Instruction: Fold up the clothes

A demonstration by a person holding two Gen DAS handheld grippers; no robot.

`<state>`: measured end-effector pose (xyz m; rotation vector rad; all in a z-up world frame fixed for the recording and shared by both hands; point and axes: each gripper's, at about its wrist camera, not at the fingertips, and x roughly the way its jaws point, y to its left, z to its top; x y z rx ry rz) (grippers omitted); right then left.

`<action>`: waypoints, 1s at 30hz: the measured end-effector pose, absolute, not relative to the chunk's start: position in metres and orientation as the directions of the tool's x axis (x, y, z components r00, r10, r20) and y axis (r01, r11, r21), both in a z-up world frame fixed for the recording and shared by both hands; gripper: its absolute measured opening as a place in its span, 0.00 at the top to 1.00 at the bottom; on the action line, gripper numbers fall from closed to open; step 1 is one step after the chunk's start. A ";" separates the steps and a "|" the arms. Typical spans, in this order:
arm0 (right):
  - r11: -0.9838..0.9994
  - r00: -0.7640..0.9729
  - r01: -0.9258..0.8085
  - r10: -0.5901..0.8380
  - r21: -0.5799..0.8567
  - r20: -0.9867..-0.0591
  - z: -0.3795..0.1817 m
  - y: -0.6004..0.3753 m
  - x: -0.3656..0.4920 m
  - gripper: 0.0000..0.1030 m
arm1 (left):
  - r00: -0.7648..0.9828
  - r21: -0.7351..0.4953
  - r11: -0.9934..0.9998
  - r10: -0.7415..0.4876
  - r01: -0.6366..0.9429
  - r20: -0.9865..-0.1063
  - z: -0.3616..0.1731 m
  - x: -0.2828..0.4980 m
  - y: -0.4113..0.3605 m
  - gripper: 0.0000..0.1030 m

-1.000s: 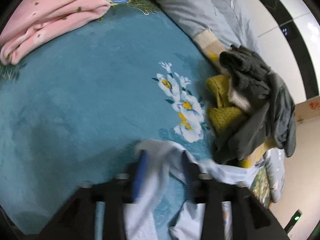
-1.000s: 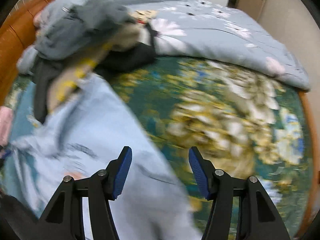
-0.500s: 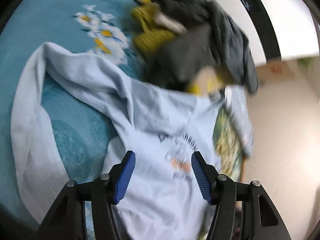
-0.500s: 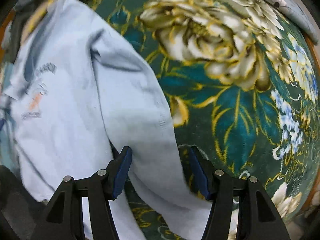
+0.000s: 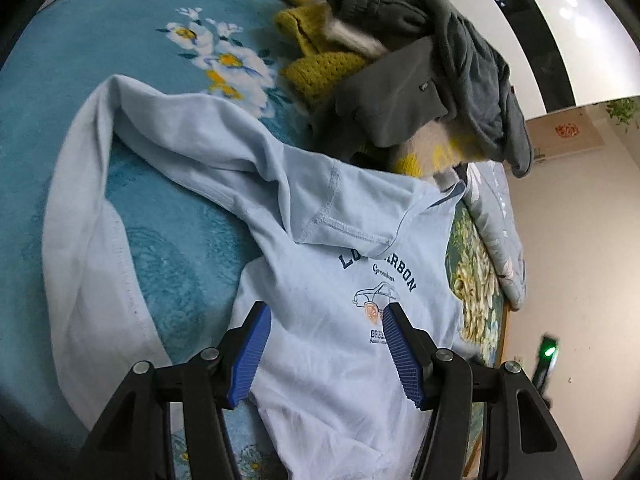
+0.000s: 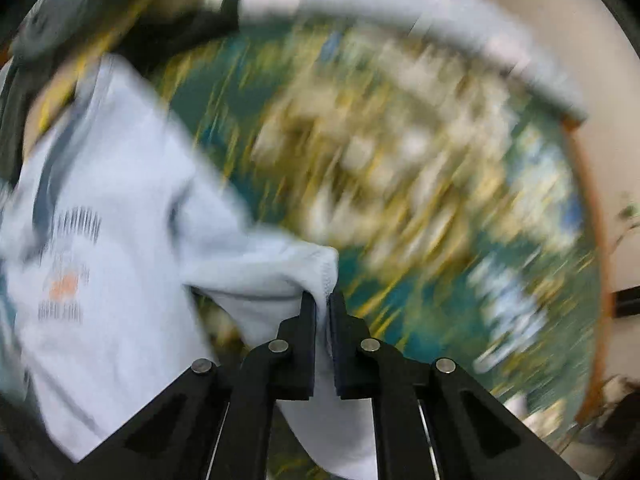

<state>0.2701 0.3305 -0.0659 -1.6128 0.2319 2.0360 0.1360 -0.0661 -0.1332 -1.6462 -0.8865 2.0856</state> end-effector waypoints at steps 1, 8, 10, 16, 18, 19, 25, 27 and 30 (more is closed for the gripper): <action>-0.833 -0.200 -0.505 0.370 -0.228 -0.907 -0.045 0.332 0.265 0.94 | -0.280 -0.659 -0.743 0.612 0.115 -0.739 -0.131 0.137 -0.069 0.39; -0.841 -0.431 -0.333 0.538 -0.427 -0.725 -0.003 0.293 0.255 0.94 | -0.297 -0.671 -0.729 0.617 0.134 -0.729 -0.129 0.139 -0.076 0.39; -0.876 -0.345 -0.270 0.475 -0.399 -0.810 -0.047 0.285 0.266 0.94 | -0.298 -0.673 -0.726 0.617 0.140 -0.728 -0.129 0.140 -0.077 0.39; -0.936 -0.164 -0.254 0.290 -0.244 -0.943 -0.115 0.279 0.309 0.90 | -0.303 -0.678 -0.718 0.618 0.158 -0.725 -0.129 0.141 -0.080 0.39; -0.949 -0.167 -0.260 0.225 -0.177 -0.960 -0.109 0.286 0.315 0.80 | -0.305 -0.680 -0.715 0.619 0.163 -0.724 -0.129 0.141 -0.081 0.39; -0.953 -0.189 -0.278 0.177 -0.121 -0.966 -0.102 0.294 0.317 0.69 | -0.306 -0.680 -0.714 0.618 0.167 -0.724 -0.129 0.141 -0.081 0.39; -0.888 -0.346 -0.438 0.025 0.138 -0.938 -0.062 0.354 0.321 0.50 | -0.310 -0.683 -0.705 0.617 0.192 -0.723 -0.132 0.140 -0.083 0.39; -0.806 -0.374 -0.555 0.022 0.204 -0.927 -0.072 0.383 0.308 0.50 | -0.307 -0.678 -0.709 0.612 0.194 -0.728 -0.132 0.140 -0.082 0.39; -0.705 -0.405 -0.643 -0.019 0.299 -0.914 -0.086 0.403 0.287 0.50 | -0.304 -0.663 -0.723 0.598 0.194 -0.741 -0.131 0.140 -0.081 0.39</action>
